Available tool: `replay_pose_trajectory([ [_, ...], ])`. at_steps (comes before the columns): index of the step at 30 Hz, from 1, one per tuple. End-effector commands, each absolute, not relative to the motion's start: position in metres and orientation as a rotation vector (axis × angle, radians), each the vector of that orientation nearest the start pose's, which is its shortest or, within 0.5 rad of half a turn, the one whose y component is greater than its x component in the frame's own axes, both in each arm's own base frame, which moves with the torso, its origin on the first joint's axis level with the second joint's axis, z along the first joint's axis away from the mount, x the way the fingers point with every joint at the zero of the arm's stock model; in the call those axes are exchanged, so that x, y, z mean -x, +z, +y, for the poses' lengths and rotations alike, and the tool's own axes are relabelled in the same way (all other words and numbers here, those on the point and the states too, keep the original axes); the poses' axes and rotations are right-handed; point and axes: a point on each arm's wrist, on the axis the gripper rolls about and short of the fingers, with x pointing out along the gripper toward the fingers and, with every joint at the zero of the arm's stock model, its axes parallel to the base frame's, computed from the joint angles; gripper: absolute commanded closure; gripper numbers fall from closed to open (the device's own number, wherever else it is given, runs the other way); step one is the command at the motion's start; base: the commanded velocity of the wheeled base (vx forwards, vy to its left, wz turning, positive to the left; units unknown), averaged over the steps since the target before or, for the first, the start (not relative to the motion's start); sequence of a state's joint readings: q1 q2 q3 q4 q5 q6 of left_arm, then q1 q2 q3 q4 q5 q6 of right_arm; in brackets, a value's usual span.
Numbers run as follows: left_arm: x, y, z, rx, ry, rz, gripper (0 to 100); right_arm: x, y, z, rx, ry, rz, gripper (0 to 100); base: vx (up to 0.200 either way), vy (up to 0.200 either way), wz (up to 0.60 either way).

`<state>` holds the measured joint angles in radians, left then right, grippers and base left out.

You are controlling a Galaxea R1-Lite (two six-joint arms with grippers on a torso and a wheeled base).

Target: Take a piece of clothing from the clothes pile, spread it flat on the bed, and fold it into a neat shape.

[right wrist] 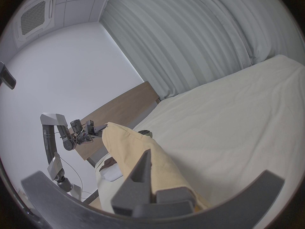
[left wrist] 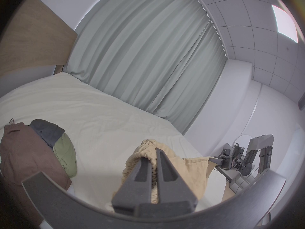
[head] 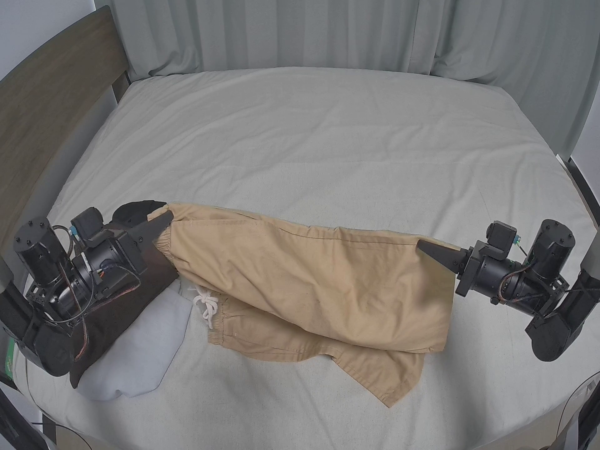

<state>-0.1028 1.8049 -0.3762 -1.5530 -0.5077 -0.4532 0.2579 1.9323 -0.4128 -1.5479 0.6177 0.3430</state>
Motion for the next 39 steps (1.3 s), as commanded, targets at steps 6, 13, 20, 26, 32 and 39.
replay_pose_trajectory([
  [6,-0.261,0.148,-0.037,0.409,-0.629,-0.004,100,-0.282,0.121,0.086,-0.31,0.865,0.078,100,0.0,0.0,0.0],
  [13,-0.264,0.141,-0.039,0.414,-0.627,0.021,100,-0.287,0.126,0.086,-0.338,0.828,0.056,100,0.0,0.0,0.0],
  [20,-0.271,0.13,-0.042,0.412,-0.623,0.058,100,-0.294,0.132,0.082,-0.338,0.787,0.017,100,0.0,0.0,0.0],
  [26,-0.278,0.125,-0.043,0.41,-0.622,0.069,100,-0.294,0.133,0.082,-0.336,0.786,0.013,100,0.0,0.0,0.0],
  [32,-0.286,0.123,-0.044,0.406,-0.62,0.063,100,-0.295,0.134,0.079,-0.335,0.776,0.005,100,0.0,0.0,0.0],
  [39,-0.292,0.125,-0.044,0.404,-0.614,0.046,100,-0.296,0.134,0.076,-0.335,0.767,0.003,100,0.0,0.0,0.0],
])
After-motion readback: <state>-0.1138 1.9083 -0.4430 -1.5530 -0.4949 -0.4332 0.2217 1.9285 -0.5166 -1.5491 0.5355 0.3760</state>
